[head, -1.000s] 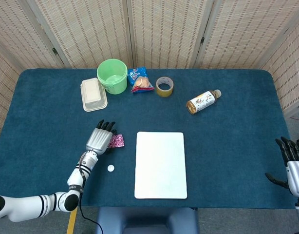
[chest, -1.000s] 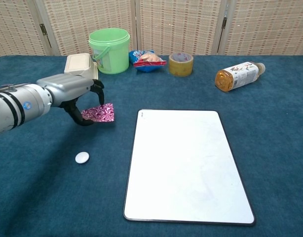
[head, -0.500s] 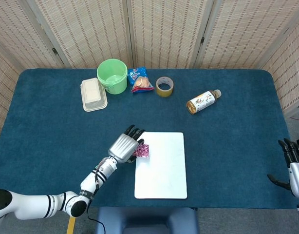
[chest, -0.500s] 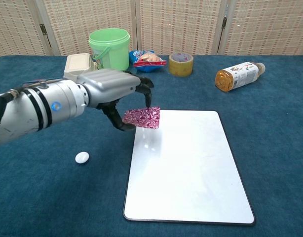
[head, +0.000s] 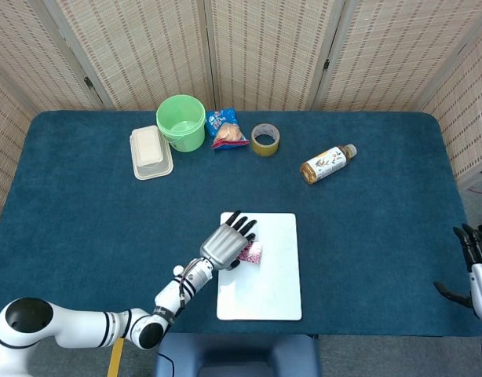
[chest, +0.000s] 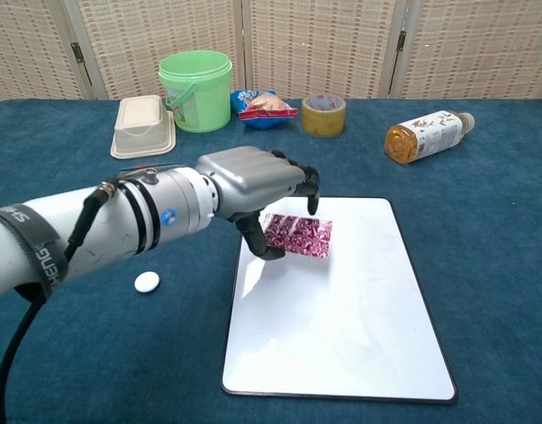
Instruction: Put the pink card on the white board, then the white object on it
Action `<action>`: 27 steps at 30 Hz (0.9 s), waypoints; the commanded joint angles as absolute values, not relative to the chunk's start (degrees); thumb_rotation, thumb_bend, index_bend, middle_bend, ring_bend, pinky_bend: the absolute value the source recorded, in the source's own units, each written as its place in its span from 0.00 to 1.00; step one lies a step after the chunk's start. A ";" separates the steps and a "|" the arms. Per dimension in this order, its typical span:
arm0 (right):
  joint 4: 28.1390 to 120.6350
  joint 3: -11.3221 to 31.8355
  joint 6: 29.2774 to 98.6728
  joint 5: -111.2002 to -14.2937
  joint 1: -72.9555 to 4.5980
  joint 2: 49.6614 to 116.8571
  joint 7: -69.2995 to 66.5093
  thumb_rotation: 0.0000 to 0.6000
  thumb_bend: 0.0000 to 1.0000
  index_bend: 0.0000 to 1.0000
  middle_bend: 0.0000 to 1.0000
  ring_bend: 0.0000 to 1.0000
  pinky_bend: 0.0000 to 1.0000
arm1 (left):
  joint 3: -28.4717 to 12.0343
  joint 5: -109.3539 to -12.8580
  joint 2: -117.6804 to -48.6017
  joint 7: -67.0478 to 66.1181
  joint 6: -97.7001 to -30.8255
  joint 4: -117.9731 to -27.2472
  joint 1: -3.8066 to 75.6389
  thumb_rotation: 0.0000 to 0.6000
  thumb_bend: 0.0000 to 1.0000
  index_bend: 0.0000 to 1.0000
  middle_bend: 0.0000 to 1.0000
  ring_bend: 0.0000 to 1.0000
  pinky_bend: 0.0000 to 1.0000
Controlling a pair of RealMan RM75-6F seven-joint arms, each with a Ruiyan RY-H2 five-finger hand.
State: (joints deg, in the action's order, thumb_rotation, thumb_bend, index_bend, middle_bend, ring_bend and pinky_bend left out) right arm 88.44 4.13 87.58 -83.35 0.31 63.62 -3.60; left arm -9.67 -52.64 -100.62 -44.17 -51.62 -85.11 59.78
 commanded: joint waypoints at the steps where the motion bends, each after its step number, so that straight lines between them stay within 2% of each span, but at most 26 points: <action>1: 88.45 4.16 87.55 -83.25 0.36 63.61 -3.59 1.00 0.15 0.06 0.08 0.06 0.03 | -9.67 -51.13 -100.57 -45.21 -51.58 -85.62 60.38 1.00 0.33 0.20 0.12 0.10 0.00; 4: 88.51 4.22 87.50 -83.40 0.24 63.67 -3.51 1.00 0.15 0.06 0.08 0.06 0.03 | -9.41 -50.57 -99.93 -45.61 -52.24 -86.70 60.41 1.00 0.32 0.16 0.12 0.09 0.00; 7: 88.61 4.25 87.50 -83.68 0.11 63.66 -3.43 1.00 0.15 0.06 0.08 0.06 0.03 | -9.11 -51.23 -98.82 -44.72 -53.45 -88.14 59.72 1.00 0.32 0.17 0.12 0.09 0.00; 18: 88.59 4.33 87.54 -84.34 -0.17 63.66 -3.57 1.00 0.15 0.06 0.08 0.06 0.03 | -3.93 -61.96 -89.52 -37.13 -59.99 -94.26 52.55 1.00 0.33 0.34 0.12 0.10 0.00; 27: 88.48 4.21 87.75 -85.15 -0.38 64.00 -3.58 1.00 0.15 0.06 0.08 0.06 0.03 | 2.92 -73.77 -83.97 -31.18 -65.12 -95.22 45.78 1.00 0.37 0.39 0.14 0.12 0.00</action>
State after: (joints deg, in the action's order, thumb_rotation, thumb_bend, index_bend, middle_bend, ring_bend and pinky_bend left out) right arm 88.47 4.22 87.74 -85.15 -0.37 63.98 -3.58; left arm 1.07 -71.26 -85.17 -32.70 -63.51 -95.08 47.60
